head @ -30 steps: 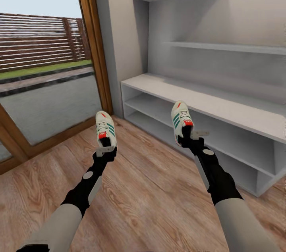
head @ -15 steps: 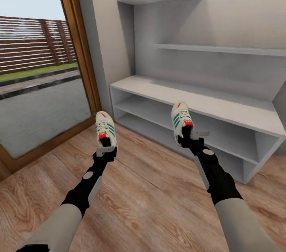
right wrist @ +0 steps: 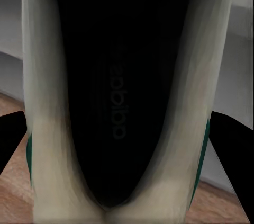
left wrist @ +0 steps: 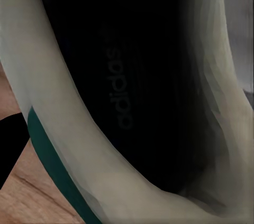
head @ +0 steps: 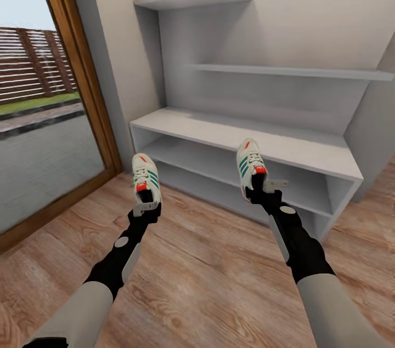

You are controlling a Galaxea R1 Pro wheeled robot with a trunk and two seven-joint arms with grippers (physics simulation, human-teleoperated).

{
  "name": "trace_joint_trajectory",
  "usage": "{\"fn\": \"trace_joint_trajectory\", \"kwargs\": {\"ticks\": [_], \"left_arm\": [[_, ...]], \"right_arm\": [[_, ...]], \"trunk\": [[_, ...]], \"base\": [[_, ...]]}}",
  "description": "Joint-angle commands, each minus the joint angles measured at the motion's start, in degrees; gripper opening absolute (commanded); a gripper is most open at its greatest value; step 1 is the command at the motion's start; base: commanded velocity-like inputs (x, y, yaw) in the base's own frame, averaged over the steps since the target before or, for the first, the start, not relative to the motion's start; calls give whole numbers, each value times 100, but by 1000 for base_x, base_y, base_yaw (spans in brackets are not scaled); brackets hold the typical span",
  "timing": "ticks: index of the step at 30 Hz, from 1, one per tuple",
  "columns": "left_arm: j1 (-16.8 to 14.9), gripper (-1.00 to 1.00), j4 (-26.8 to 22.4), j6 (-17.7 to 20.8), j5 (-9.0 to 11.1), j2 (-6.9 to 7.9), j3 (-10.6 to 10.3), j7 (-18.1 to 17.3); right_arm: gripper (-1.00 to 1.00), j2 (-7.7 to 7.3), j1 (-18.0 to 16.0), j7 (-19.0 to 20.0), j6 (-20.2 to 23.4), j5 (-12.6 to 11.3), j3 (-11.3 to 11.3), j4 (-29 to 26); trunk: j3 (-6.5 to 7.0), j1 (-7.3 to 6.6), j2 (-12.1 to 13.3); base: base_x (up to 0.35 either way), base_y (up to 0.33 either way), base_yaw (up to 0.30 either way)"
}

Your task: Pick up the two gym shoes and the two sandals from the corridor floor and place them onto the hallstand (shoe rack) in the corridor, making sure they are on the rack and not on the floor. Arrange them so the two gym shoes are next to each other and the two sandals are next to each other.

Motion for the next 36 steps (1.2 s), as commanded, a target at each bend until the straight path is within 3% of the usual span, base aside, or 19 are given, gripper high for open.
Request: {"fn": "trace_joint_trajectory", "kwargs": {"ticks": [1, 36], "left_arm": [[-2, -100, 2, -13, 39, -4, 16, -21], [-3, -100, 9, -15, 39, -4, 11, -21]], "right_arm": [[-100, 0, -2, -17, 33, 0, 3, -7], [-100, 0, -2, -17, 33, 0, 3, -6]], "trunk": [[1, 0, -2], [189, 0, -2]], "base": [[53, 51, -246], [20, 39, -246]]}}
